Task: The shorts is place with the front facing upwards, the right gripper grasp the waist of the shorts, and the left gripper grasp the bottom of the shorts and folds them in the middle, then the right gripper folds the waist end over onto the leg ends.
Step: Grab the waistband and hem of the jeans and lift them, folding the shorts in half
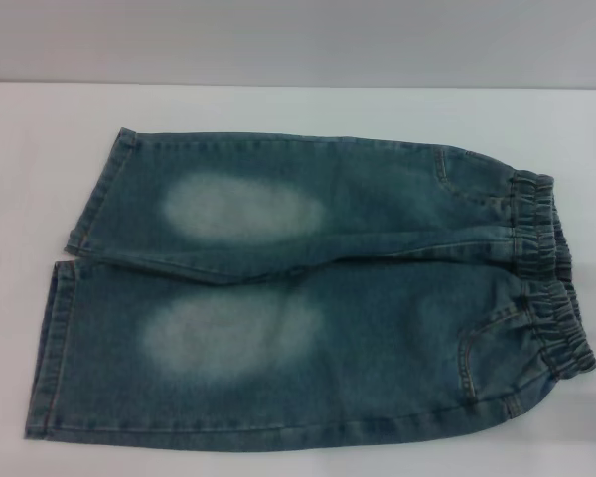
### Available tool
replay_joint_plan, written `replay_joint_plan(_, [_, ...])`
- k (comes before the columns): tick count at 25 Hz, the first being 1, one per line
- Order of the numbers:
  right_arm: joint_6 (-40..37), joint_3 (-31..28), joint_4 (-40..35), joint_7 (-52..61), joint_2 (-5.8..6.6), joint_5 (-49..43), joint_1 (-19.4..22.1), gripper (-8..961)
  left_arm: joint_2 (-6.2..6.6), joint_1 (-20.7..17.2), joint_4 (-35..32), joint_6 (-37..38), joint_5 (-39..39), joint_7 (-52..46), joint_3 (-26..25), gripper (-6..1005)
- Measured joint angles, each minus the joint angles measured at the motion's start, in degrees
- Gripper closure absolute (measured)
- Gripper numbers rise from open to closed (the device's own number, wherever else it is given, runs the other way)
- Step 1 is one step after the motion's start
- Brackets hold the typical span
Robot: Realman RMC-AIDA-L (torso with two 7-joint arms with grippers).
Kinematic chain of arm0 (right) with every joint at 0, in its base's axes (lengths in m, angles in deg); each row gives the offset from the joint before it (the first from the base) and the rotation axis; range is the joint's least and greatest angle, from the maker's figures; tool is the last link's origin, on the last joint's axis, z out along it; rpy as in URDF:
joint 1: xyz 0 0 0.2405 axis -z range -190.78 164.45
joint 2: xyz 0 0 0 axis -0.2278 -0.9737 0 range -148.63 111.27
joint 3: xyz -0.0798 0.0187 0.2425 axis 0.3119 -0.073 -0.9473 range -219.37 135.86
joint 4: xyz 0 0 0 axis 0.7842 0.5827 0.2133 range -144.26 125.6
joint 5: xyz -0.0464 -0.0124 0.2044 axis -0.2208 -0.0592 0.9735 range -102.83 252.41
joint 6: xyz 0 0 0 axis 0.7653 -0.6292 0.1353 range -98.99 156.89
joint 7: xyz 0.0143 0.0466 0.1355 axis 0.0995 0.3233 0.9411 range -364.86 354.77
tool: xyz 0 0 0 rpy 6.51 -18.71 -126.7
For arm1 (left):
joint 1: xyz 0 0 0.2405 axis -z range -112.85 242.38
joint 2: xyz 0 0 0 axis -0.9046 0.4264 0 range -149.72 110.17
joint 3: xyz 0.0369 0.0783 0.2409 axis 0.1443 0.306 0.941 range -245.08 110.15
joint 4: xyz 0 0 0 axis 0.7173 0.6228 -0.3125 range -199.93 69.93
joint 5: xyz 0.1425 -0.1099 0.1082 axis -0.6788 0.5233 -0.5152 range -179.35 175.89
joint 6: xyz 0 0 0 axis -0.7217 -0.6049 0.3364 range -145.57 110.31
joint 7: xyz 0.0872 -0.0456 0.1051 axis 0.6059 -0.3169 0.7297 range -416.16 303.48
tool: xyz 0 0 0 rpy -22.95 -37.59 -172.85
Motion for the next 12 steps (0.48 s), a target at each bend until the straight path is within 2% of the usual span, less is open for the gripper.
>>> replay_joint_plan(6, [0.39, -3.77, 0.0, 0.14, 0.1, -0.01, 0.96, 375, -0.01, -0.2, -0.03, 0.03, -0.01, 0.09, -0.13, 170])
replay_joint_plan(12, [2.07, -5.03, 0.0, 0.4, 0.1, -0.04, 0.65, 374, 0.0, -0.08, -0.05, 0.03, -0.02, 0.09, -0.12, 170])
